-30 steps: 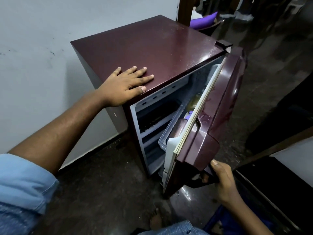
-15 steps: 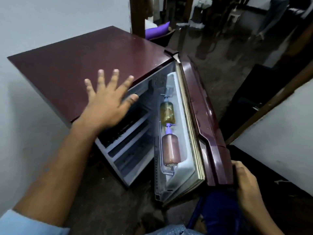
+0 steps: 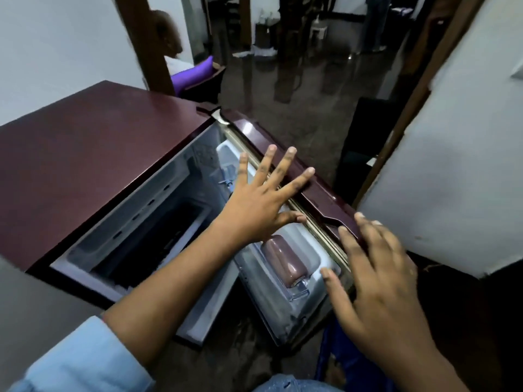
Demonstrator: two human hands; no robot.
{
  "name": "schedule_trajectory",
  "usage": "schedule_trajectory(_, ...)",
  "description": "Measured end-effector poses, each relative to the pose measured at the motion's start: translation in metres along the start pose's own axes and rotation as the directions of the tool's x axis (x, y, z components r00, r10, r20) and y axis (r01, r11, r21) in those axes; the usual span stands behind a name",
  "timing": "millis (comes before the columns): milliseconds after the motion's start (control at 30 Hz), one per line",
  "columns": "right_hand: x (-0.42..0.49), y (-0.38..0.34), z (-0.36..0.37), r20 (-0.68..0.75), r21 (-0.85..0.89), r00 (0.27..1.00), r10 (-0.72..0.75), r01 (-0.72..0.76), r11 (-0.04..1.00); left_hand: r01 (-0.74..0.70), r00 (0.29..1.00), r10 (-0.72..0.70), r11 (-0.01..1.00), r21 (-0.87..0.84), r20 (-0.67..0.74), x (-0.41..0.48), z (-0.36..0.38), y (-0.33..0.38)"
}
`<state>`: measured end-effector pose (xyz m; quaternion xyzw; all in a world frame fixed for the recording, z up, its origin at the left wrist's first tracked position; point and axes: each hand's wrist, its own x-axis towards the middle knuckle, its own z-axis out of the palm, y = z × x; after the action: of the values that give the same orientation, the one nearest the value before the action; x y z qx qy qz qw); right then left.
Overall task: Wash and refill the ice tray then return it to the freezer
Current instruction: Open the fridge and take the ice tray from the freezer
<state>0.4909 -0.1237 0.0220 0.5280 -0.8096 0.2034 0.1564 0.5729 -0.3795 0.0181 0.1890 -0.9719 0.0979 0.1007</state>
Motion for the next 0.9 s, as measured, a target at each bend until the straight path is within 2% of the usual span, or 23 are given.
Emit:
schedule_trajectory(100, 0.009, 0.008, 0.008, 0.073, -0.132, 0.994, 0.078, -0.068, 0.989, 0.006, 0.999, -0.005, 0.999, -0.032, 0.031, 0.021, 0.003, 0.010)
schedule_trajectory(200, 0.024, 0.025, 0.019, 0.113, -0.228, 0.982, 0.151, -0.122, 0.966, 0.046, 0.998, -0.038, 0.987, -0.153, 0.051, 0.041, 0.012, 0.023)
schedule_trajectory(333, 0.052, 0.058, 0.030, 0.130, -0.315, 0.975, 0.182, -0.134, 0.940, 0.078, 0.994, -0.099, 0.941, -0.330, -0.048, 0.063, 0.035, 0.042)
schedule_trajectory(600, 0.104, 0.118, 0.048, 0.110, -0.374, 0.973, 0.205, -0.150, 0.915, 0.120, 0.983, -0.145, 0.971, -0.205, -0.112, 0.115, 0.053, 0.063)
schedule_trajectory(900, 0.139, 0.170, 0.067, 0.042, -0.285, 0.987, 0.155, -0.137, 0.949, 0.217, 0.967, -0.244, 0.939, -0.266, -0.074, 0.155, 0.060, 0.078)
